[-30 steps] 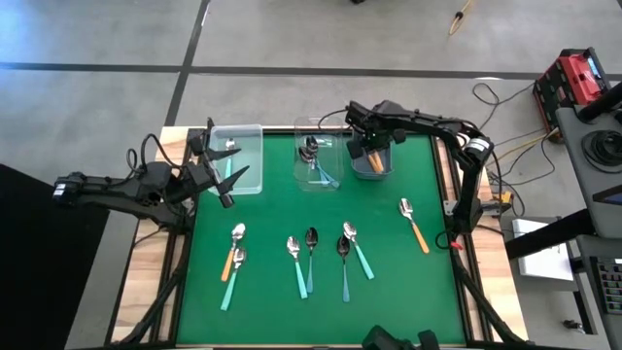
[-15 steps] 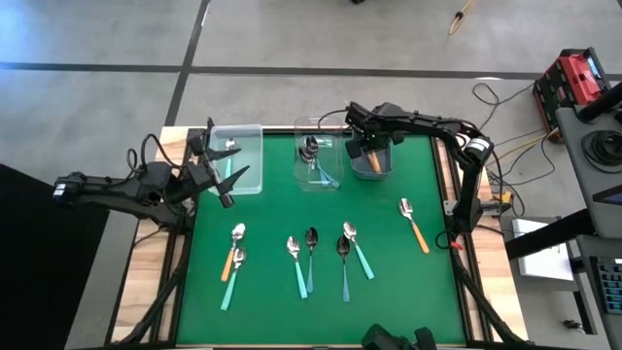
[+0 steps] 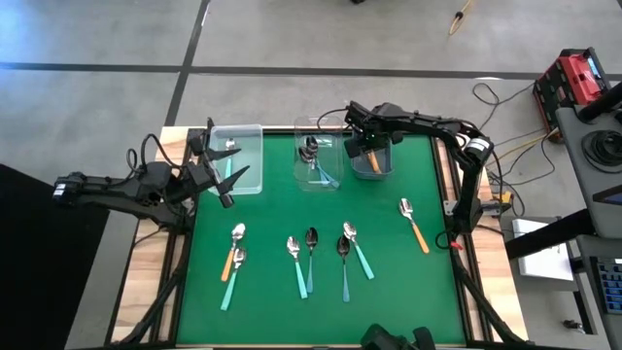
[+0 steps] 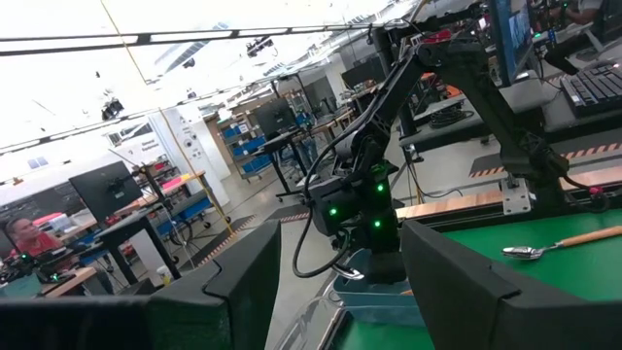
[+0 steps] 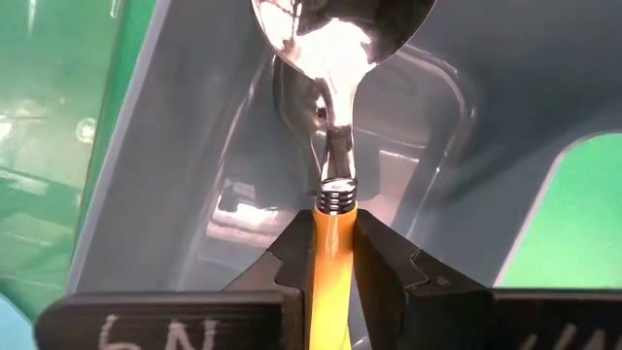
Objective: Sort silverware by color (type)
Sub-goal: Put the yellow spoon into the blue bin
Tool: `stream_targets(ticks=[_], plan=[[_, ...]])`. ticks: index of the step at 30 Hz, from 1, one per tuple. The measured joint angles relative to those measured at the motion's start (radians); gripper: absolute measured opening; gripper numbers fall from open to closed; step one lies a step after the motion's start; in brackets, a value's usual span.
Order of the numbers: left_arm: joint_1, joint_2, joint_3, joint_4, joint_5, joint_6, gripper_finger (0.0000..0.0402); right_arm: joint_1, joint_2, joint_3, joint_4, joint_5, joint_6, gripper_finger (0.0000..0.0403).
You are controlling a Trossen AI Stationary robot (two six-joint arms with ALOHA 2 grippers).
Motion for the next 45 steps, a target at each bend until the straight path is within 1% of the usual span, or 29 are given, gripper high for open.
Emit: stream_targets(ticks=[30, 35, 45], plan=[[0.000, 0.000, 0.000, 0.000, 0.000, 0.000, 0.0197, 0.001, 0.000, 0.000, 0.000, -0.004, 0.000, 0.0043], [0.000, 0.000, 0.000, 0.000, 0.000, 0.000, 0.0197, 0.001, 0.000, 0.000, -0.002, -0.024, 0.000, 0.0043], [0.000, 0.000, 0.000, 0.000, 0.000, 0.000, 0.0197, 0.001, 0.000, 0.000, -0.005, -0.023, 0.000, 0.0043]])
